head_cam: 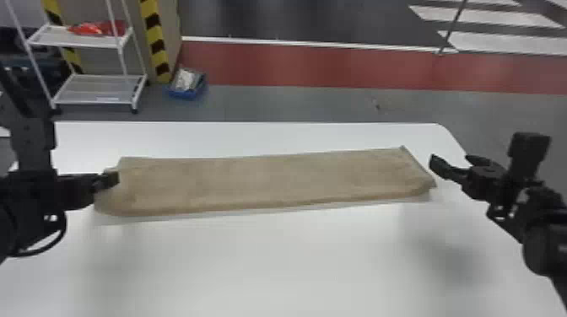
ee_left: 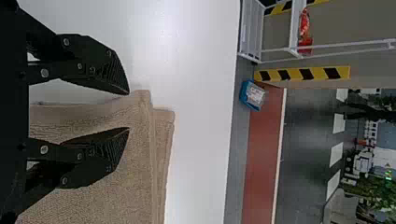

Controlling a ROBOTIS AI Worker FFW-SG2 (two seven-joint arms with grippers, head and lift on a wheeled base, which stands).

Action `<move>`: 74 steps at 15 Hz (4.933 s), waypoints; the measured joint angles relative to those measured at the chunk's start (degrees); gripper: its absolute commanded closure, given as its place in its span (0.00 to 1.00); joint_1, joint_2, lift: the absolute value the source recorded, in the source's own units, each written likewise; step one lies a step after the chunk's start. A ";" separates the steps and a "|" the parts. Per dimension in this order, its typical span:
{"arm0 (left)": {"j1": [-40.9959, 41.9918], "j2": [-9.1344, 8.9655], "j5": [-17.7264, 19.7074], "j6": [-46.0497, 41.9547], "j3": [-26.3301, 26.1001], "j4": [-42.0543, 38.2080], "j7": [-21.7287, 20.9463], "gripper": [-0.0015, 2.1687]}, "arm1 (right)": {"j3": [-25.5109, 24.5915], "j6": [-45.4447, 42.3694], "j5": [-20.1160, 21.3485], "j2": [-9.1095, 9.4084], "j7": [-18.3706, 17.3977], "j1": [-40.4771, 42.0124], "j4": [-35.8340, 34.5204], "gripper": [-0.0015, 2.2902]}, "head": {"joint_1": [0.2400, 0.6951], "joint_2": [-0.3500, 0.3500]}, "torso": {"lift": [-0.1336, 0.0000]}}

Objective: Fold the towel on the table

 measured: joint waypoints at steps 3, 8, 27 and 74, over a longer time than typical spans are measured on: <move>0.15 -0.03 0.10 0.50 -0.11 -0.52 -0.42 0.37 | -0.03 -0.02 0.00 0.00 0.00 0.01 0.02 0.06 | 1.00 0.34 | 0.04; 0.52 -0.01 -0.14 1.58 0.06 -1.37 -0.02 0.26 | -0.04 -0.19 0.00 0.10 0.00 0.00 0.02 0.06 | 1.00 0.34 | 0.04; 1.81 0.07 -0.51 2.74 0.51 -4.43 -1.06 0.54 | -0.15 -0.36 0.05 0.10 0.00 0.63 0.20 0.09 | 1.00 0.33 | 0.04; 3.44 -0.27 -2.08 -6.10 -2.24 -3.55 -2.34 0.54 | -0.21 -4.76 5.04 2.97 0.35 -0.64 2.65 0.58 | 1.00 0.32 | 0.04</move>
